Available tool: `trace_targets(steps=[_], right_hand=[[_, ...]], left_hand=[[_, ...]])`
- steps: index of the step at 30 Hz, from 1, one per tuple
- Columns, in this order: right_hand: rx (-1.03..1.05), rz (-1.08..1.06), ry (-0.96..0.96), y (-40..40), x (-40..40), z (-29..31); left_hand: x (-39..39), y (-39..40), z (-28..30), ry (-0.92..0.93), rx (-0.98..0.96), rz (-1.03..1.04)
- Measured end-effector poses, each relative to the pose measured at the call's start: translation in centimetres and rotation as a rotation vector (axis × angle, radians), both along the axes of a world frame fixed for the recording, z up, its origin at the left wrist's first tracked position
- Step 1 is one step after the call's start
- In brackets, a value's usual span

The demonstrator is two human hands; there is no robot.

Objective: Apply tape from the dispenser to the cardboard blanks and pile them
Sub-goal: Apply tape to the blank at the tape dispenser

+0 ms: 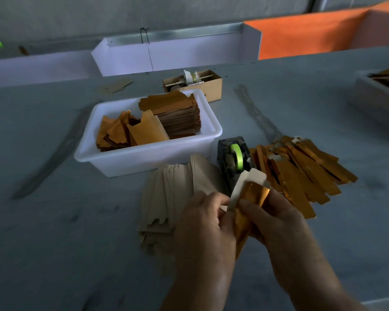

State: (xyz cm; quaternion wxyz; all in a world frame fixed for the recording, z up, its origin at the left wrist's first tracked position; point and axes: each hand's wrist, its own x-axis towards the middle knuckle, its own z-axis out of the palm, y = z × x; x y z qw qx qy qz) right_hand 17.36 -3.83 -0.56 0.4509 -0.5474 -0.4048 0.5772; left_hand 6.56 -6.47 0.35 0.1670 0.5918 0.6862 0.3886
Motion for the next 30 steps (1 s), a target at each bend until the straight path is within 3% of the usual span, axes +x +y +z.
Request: trace_targets(steps=[3,5,9,13,16,21,26,30], right_hand=[[-0.001,0.002,-0.018,0.0,0.0,0.0],[0.004,0.007,-0.038,0.1,0.0,0.0],[-0.005,0.022,0.0,0.1,0.2,0.3],[-0.019,0.024,-0.045,0.1,0.1,0.0],[-0.038,0.008,-0.007,0.4,0.3,-0.1],[-0.04,0.052,0.113,0.5,0.5,0.2],[0.077,0.087,-0.12,1.0,1.0,0.1],[0.296,-0.119,-0.437,3.2,3.0,0.2]], left_hand=[[1.2,-0.4,0.0,0.407,0.037,-0.038],[2.2,-0.6,-0.5,0.565,0.074,-0.006],[3.1,-0.7,-1.4,0.566,-0.105,-0.107],[2.9,-1.0,-1.4,0.565,0.039,-0.066],[1.9,-0.8,-0.9,0.222,-0.032,-0.077],[-0.6,0.3,-0.5,-0.587,-0.433,0.002],[-1.1,1.0,-0.3,-0.795,-0.397,0.045],[-2.1,2.1,-0.1,-1.039,-0.264,0.181]])
